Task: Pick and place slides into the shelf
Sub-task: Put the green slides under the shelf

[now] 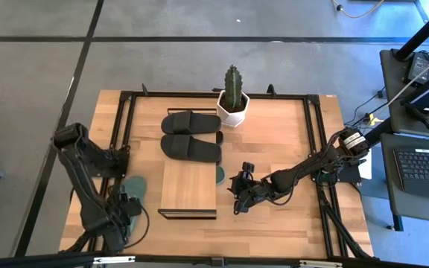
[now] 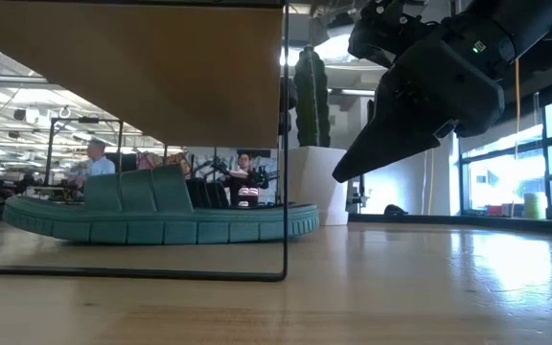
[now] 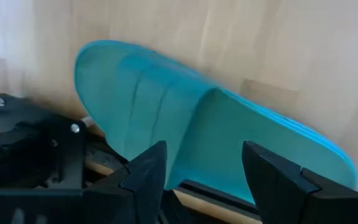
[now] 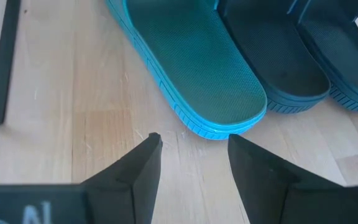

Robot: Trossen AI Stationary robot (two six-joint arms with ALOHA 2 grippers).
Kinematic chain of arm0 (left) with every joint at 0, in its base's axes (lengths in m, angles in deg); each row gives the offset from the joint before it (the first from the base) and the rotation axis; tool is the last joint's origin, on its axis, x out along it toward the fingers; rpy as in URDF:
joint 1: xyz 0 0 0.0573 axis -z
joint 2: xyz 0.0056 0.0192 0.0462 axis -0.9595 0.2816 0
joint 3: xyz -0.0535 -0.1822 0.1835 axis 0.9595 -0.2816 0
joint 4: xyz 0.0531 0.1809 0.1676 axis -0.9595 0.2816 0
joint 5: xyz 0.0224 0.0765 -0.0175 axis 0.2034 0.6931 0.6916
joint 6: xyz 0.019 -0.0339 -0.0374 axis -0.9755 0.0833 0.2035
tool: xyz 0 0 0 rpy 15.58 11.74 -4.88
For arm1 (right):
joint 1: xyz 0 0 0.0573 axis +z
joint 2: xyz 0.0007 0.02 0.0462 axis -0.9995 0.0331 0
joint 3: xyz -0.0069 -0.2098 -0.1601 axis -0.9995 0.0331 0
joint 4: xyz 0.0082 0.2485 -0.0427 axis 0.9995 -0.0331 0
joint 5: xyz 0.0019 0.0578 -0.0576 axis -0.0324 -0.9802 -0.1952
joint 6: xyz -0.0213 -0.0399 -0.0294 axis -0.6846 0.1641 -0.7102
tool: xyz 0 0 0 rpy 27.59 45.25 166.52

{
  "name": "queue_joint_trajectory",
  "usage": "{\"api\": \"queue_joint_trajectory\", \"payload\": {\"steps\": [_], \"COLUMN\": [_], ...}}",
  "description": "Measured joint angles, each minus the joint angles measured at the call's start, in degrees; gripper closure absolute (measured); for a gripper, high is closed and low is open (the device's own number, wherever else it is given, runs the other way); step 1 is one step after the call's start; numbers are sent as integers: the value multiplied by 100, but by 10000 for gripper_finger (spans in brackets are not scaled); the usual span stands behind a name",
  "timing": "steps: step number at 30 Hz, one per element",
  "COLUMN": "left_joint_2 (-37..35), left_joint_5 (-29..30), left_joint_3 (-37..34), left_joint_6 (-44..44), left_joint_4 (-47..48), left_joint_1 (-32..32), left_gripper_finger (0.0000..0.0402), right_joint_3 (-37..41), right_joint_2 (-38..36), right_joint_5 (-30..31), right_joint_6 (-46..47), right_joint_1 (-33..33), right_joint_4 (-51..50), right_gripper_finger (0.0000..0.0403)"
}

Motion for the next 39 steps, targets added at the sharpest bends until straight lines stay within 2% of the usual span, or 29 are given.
{"api": "queue_joint_trajectory", "payload": {"steps": [16,22,25,39], "left_joint_2": [788,799,799,799], "left_joint_5": [393,350,350,503], "left_joint_3": [-164,-477,-554,-568], "left_joint_6": [-26,-64,-379,-501], "left_joint_4": [187,203,193,153], "left_joint_1": [-4,-4,-4,-22], "left_gripper_finger": [202,202,202,202], "right_joint_3": [2,2,2,2], "right_joint_2": [0,0,0,0], "right_joint_5": [1,0,0,1], "right_joint_6": [-20,-16,-14,-23], "right_joint_1": [0,0,-1,0], "right_joint_4": [0,-2,-3,-19], "right_gripper_finger": [216,216,216,216]}}
